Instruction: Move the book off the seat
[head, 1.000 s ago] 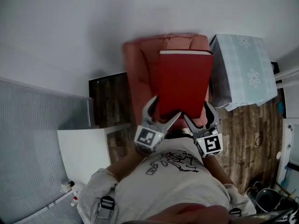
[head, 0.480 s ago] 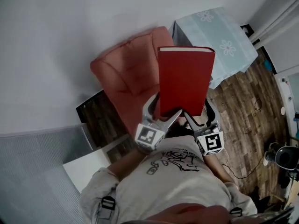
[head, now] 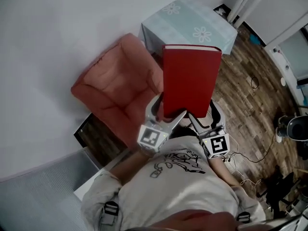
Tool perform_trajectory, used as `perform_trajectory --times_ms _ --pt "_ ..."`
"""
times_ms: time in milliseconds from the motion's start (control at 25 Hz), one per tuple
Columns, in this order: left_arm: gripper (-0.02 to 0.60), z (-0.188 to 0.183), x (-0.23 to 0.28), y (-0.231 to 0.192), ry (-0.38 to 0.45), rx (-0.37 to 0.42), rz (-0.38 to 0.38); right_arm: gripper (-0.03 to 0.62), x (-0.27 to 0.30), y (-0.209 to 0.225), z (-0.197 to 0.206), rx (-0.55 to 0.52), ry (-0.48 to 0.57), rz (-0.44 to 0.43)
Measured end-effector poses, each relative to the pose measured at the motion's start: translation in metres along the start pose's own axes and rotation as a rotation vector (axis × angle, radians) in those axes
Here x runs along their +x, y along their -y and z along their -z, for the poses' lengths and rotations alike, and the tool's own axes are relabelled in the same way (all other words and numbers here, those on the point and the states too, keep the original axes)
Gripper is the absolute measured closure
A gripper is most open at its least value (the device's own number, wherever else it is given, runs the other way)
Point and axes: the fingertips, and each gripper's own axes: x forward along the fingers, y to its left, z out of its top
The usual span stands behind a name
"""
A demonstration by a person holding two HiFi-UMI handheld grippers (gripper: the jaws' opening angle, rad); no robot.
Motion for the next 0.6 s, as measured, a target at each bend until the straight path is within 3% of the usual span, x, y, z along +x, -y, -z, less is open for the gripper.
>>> perform_trajectory --times_ms 600 --pt "0.162 0.006 0.127 0.14 -0.03 0.02 0.181 0.218 -0.112 0.144 0.012 0.019 0.012 0.171"
